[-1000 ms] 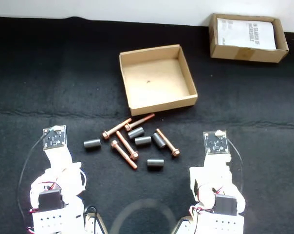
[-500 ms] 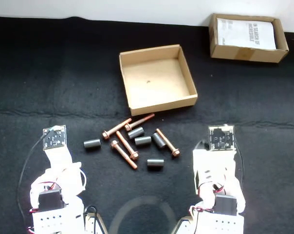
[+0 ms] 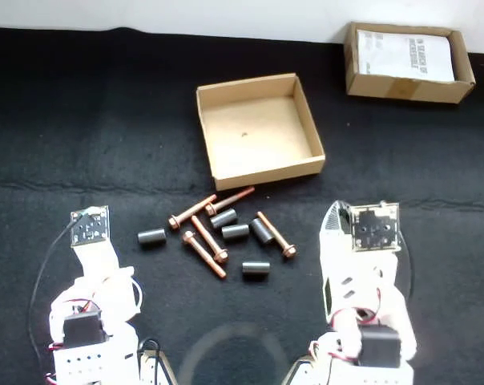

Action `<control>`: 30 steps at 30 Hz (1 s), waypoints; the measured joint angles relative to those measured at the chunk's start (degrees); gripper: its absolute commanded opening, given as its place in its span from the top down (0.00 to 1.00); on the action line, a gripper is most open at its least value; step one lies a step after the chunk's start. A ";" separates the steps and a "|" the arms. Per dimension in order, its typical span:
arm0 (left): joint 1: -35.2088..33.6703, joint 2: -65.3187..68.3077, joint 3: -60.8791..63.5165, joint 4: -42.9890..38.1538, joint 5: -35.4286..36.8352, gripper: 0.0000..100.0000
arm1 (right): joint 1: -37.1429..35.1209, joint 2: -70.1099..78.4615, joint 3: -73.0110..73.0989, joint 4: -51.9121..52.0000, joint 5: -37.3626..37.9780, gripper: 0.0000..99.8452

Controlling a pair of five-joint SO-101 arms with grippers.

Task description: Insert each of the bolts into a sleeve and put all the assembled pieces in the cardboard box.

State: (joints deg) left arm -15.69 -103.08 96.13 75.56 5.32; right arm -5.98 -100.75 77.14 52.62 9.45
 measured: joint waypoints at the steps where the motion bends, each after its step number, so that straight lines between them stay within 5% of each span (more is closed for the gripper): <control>1: 0.00 0.00 0.00 0.00 0.00 0.99 | -1.05 0.00 -3.25 3.60 0.00 0.99; 17: 0.00 0.00 0.00 0.00 0.00 0.98 | -2.46 30.68 -50.46 45.98 0.00 0.99; 27: -0.88 -0.18 0.00 -7.30 0.00 0.97 | -2.46 43.25 -48.18 47.91 0.00 0.99; 30: -3.52 -0.18 -1.14 -12.75 0.00 0.88 | -2.46 45.71 -43.60 47.91 -0.53 0.99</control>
State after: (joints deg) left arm -19.21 -103.25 94.99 62.81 5.32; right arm -8.44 -55.03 33.54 100.53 8.92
